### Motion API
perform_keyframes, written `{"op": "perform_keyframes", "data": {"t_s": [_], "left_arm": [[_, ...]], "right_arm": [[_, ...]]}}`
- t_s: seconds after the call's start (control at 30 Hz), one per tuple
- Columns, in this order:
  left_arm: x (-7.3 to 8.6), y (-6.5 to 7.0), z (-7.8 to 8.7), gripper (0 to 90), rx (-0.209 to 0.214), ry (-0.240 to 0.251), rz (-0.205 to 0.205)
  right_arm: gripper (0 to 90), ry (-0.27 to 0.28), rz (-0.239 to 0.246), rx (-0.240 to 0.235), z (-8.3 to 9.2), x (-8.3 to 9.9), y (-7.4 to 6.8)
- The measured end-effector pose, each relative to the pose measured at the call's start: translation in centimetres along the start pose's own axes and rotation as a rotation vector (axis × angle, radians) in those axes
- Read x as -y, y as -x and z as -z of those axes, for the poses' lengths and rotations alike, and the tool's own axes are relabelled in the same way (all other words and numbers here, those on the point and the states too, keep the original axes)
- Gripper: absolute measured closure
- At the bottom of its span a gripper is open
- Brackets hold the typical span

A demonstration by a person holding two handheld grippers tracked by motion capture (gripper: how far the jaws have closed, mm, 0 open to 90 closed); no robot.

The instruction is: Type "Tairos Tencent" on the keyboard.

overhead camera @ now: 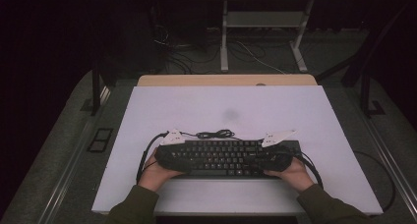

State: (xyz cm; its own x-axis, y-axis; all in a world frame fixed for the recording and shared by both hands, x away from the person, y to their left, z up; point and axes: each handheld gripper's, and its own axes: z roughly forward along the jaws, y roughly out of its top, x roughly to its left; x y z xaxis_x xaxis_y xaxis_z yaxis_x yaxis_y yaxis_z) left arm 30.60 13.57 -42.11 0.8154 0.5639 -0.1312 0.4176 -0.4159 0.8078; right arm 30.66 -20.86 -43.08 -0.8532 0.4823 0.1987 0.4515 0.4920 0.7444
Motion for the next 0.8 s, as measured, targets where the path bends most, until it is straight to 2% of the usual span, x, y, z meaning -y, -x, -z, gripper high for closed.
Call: {"op": "perform_keyframes", "data": {"t_s": [0.07,0.1,0.2,0.23,0.27,0.3,0.43,0.6,0.8], "left_arm": [[0.2,-0.1,0.3,20.3,-0.001,0.005,0.004],[0.3,-0.1,0.4,20.3,-0.001,0.012,0.011],[0.5,-0.1,0.8,20.3,-0.004,0.016,0.009],[0.6,-0.1,0.9,20.3,-0.004,0.021,0.009],[0.7,-0.1,1.0,20.3,-0.005,0.022,0.011],[0.8,-0.1,1.1,20.3,-0.005,0.025,0.011],[1.2,-0.1,1.4,20.3,-0.009,0.033,0.017],[1.7,-0.3,1.9,20.2,-0.018,0.042,0.029],[2.4,-0.6,2.5,20.7,-0.033,0.048,0.042]], "right_arm": [[83.6,0.027,-0.007,-0.006,0.3,0.0,0.1],[83.6,0.027,-0.007,-0.006,0.3,0.0,0.1],[72.5,0.056,-0.018,-0.001,0.6,-0.1,0.2],[72.5,0.056,-0.018,-0.001,0.6,-0.1,0.2],[66.3,0.067,-0.022,0.005,0.7,-0.1,0.2],[66.3,0.067,-0.022,0.005,0.7,-0.1,0.2],[51.2,0.088,-0.039,0.031,0.8,-0.1,0.3],[38.7,0.105,-0.046,0.05,0.9,-0.1,0.5],[37.6,0.105,-0.05,0.056,1.0,0.0,0.5]]}}
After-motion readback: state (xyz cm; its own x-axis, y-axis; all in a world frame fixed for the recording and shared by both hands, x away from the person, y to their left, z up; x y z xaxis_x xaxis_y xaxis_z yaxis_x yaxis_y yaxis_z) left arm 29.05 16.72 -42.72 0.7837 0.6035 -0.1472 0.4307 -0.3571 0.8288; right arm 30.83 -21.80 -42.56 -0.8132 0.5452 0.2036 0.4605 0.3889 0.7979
